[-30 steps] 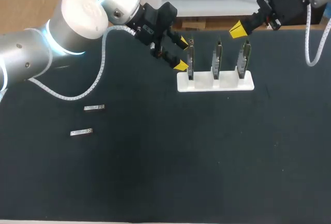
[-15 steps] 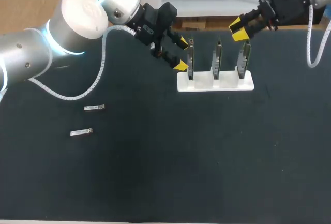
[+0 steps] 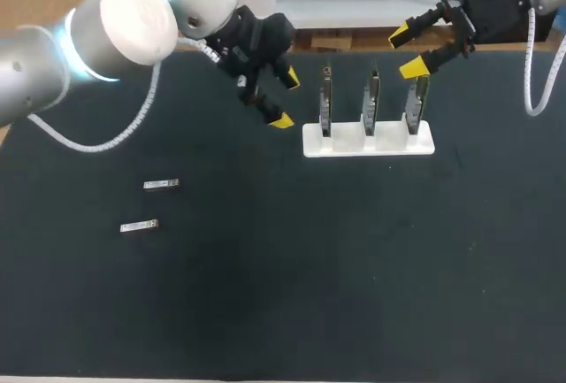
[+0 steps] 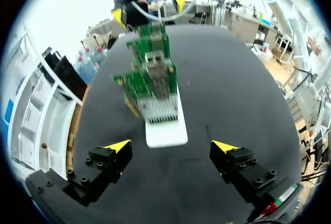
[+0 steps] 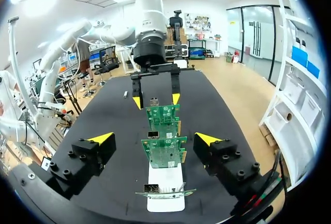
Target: Pick up the optical module with the left hand, and insert it into the network port with the right hand.
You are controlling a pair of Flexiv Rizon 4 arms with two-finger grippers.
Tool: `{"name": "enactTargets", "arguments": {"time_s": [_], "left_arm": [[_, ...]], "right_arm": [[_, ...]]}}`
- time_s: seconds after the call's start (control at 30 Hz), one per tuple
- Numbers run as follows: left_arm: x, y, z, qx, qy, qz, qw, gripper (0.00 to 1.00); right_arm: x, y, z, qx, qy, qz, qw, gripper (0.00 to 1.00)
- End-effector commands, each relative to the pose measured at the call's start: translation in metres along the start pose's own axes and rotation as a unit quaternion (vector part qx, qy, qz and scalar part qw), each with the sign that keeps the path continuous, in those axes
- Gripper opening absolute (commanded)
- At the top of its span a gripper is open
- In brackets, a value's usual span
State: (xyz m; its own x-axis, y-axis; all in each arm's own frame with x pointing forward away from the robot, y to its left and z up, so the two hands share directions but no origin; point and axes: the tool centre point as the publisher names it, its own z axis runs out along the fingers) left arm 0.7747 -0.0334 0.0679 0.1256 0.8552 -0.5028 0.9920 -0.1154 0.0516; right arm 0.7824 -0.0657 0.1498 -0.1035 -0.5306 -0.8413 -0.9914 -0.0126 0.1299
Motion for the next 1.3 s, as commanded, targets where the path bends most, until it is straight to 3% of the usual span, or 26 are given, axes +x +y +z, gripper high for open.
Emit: {"name": "enactTargets", "arguments": {"time_s": [0.03,0.37,0.77,1.03,1.3], "left_arm": [[0.02,-0.023,-0.019,-0.016,0.044,-0.006,0.999,1.0],[0.082,-0.074,-0.05,-0.046,0.136,-0.037,0.989,1.0],[0.138,-0.128,-0.064,-0.041,0.191,-0.095,0.976,1.0],[0.161,-0.141,-0.061,-0.039,0.231,-0.119,0.965,1.0],[0.177,-0.14,-0.055,-0.029,0.26,-0.127,0.957,1.0]], "right_arm": [[0.0,0.002,0.0,0.002,0.0,-0.001,1.0,1.0],[0.0,0.002,0.0,0.002,0.0,-0.001,1.0,1.0],[0.0,0.002,0.0,0.002,0.0,-0.001,1.0,1.0],[0.0,0.002,0.0,0.002,0.0,-0.001,1.0,1.0],[0.0,0.002,0.0,0.002,0.0,-0.001,1.0,1.0]]}}
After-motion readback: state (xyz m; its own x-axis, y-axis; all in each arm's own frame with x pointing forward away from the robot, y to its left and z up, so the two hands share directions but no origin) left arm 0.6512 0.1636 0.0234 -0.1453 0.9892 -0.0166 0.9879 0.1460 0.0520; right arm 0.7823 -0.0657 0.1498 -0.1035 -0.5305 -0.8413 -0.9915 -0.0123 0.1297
